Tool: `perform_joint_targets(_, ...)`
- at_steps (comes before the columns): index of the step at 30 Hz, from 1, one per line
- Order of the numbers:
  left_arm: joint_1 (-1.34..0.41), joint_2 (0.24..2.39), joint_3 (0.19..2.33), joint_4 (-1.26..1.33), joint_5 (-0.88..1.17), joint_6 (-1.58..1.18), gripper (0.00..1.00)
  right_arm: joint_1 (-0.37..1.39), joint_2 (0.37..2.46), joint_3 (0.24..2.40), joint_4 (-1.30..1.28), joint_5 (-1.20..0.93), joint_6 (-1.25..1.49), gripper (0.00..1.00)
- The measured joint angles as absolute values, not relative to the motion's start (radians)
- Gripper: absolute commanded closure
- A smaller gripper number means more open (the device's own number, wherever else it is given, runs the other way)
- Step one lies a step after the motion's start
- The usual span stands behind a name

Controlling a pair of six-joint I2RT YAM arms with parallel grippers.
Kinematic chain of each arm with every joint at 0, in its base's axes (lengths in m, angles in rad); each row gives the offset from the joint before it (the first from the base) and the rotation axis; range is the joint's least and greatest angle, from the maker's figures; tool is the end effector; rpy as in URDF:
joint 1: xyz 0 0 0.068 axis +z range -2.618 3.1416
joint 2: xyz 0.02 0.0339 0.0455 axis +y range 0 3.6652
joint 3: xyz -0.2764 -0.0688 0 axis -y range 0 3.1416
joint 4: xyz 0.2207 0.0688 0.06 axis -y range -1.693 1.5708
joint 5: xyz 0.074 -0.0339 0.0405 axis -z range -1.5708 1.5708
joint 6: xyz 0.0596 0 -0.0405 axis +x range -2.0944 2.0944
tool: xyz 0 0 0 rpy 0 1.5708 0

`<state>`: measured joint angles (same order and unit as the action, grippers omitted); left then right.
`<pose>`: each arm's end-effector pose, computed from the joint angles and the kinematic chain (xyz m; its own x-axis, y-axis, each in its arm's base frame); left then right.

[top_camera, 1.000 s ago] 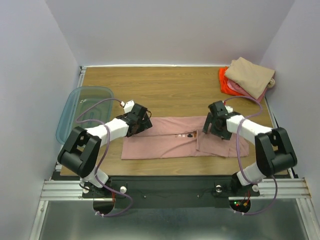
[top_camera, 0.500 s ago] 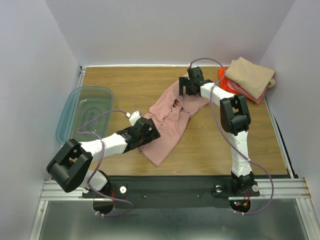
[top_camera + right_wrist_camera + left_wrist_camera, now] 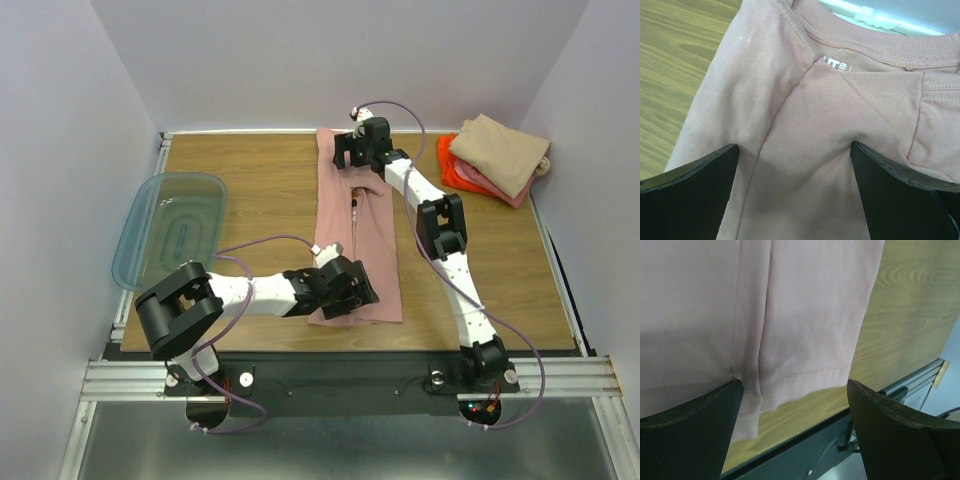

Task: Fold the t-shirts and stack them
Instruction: Fold the tshirt

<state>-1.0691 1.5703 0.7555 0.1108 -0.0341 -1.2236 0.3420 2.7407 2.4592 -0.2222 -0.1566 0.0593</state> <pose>0.1541 -0.2767 0.1840 -0.9181 -0.2803 -0.2801 0.0012 0.7049 -0.7093 0.5805 0.2165 0.1536 -0.4812 -0.1092 -0.8698 -0.4322 0.8928 0.1270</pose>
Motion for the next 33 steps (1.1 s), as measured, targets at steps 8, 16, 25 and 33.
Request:
perform_joint_targets(8, -1.129, 1.604, 0.950, -0.136, -0.101, -1.193, 0.02, 0.341, 2.704, 2.413, -0.226, -0.219, 0.059, 0.00)
perform_joint_targets(16, -1.159, 1.404, 0.986, -0.265, -0.232, -1.178, 0.02, 0.342, 2.325, 2.104, -0.287, -0.204, 0.112, 0.00)
perform_joint_targets(25, -1.061, 1.142, 0.704, -0.448, -0.331, -1.234, 0.02, 0.342, 1.381, 1.180, -0.210, -0.089, 0.419, 0.00)
perform_joint_targets(33, -1.001, 1.147, 0.540, -0.345, -0.229, -1.171, 0.02, 0.342, 1.054, 0.558, -0.316, -0.163, 0.609, 0.00)
